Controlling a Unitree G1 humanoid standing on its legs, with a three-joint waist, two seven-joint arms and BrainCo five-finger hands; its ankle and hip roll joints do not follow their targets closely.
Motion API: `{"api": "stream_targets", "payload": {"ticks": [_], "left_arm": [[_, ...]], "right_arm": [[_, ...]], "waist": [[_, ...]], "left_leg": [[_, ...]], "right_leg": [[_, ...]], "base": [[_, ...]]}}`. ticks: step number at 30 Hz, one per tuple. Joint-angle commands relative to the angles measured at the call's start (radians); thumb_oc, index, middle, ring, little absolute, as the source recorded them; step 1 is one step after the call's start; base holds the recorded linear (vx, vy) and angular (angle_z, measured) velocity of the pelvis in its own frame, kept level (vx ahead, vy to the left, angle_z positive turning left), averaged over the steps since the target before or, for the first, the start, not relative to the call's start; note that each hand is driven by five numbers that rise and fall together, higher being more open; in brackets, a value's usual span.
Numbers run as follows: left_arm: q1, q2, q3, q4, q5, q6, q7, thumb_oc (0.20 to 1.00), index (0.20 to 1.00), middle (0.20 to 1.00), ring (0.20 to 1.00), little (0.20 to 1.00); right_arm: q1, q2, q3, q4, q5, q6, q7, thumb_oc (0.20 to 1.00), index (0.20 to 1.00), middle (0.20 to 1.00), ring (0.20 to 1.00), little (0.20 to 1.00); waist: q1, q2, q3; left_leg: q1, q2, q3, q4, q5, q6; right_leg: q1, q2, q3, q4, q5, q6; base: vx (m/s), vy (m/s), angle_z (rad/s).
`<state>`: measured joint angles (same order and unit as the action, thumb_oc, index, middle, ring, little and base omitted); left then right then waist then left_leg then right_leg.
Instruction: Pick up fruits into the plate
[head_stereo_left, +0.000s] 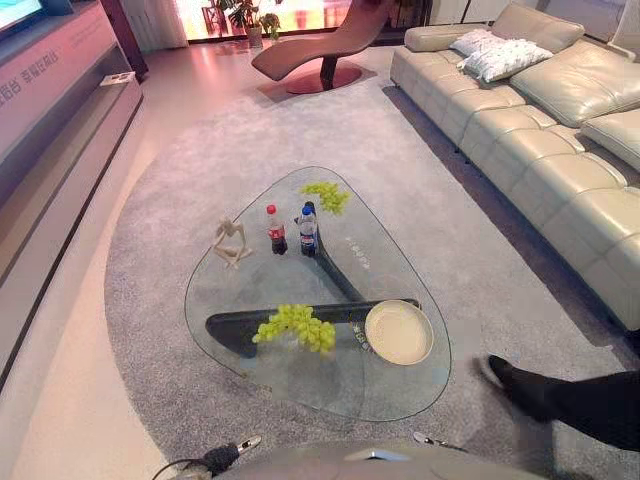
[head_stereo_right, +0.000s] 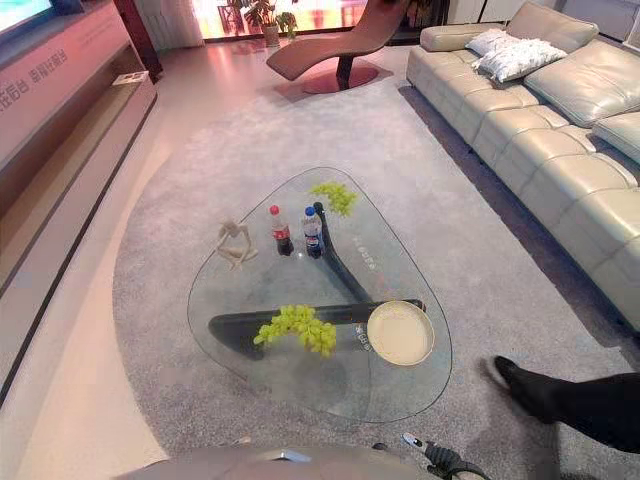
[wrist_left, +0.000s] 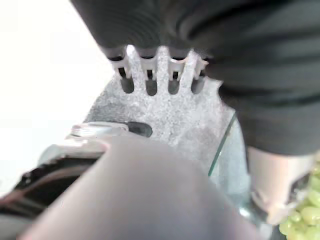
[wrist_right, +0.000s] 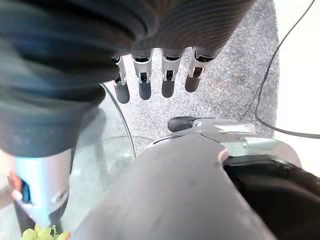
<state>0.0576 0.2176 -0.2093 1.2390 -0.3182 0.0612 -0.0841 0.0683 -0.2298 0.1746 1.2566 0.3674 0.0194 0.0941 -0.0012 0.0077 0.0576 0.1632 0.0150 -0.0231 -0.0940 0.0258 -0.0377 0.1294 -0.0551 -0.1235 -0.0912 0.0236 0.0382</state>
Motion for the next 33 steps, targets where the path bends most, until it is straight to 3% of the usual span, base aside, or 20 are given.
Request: {"api": "stream_targets", "payload": {"ticks": [1,5,16,23,27,33], "left_arm": [[-0.071,-0.01,-0.042,0.03,0.052,-0.028,0.007,1.0,1.0,1.0,1.0,1.0],[-0.077,-0.009,-0.036,0.026,0.001,-0.01,0.035,1.0,1.0,1.0,1.0,1.0],[-0.074,-0.01,-0.04,0.045,0.076,-0.01,0.129,1.0,1.0,1.0,1.0,1.0],[-0.113,-0.021,-0.07,0.022,0.064,-0.077,0.161,1.0,1.0,1.0,1.0,1.0],[-0.179,-0.013,-0.124,-0.038,0.099,-0.162,0.2,1.0,1.0,1.0,1.0,1.0],[-0.28,0.037,-0.229,-0.174,0.231,-0.159,0.308,1.0,1.0,1.0,1.0,1.0]], "right_arm": [[-0.07,0.031,0.051,0.008,-0.017,-0.001,0.017,1.0,1.0,1.0,1.0,1.0],[-0.069,0.027,0.05,0.009,-0.02,-0.001,0.021,1.0,1.0,1.0,1.0,1.0],[-0.065,0.028,0.068,0.0,-0.015,-0.009,0.019,1.0,1.0,1.0,1.0,1.0],[-0.089,0.024,0.091,-0.022,0.007,-0.011,0.011,1.0,1.0,1.0,1.0,1.0],[-0.138,-0.002,0.111,-0.045,0.052,-0.028,0.012,1.0,1.0,1.0,1.0,1.0],[-0.215,-0.064,0.134,-0.103,0.098,-0.033,0.032,1.0,1.0,1.0,1.0,1.0]], "waist": [[0.012,-0.018,0.047],[0.012,-0.018,0.05],[0.008,-0.022,0.073],[0.001,-0.02,0.118],[-0.013,-0.002,0.187],[-0.043,0.032,0.28]], "left_leg": [[0.019,-0.055,0.072,0.038,-0.096,0.05],[0.019,-0.054,0.075,0.037,-0.097,0.052],[0.002,-0.055,0.074,0.044,-0.094,0.053],[-0.047,-0.053,0.078,0.071,-0.093,0.057],[-0.098,-0.052,0.075,0.089,-0.084,0.058],[-0.185,-0.055,0.071,0.134,-0.066,0.051]], "right_leg": [[0.004,-0.013,0.005,0.055,-0.014,0.038],[0.005,-0.014,0.004,0.053,-0.012,0.04],[-0.016,-0.014,0.011,0.061,-0.009,0.039],[-0.072,-0.012,0.026,0.084,-0.004,0.035],[-0.133,-0.009,0.037,0.11,-0.002,0.027],[-0.229,-0.002,0.054,0.162,-0.004,0.013]], "base": [[-0.06,-0.104,-0.12],[0.0,0.0,0.0],[0.0,-0.001,0.0],[-0.03,-0.018,-0.04],[-0.06,0.0,-0.07],[-0.09,0.036,-0.11]]}}
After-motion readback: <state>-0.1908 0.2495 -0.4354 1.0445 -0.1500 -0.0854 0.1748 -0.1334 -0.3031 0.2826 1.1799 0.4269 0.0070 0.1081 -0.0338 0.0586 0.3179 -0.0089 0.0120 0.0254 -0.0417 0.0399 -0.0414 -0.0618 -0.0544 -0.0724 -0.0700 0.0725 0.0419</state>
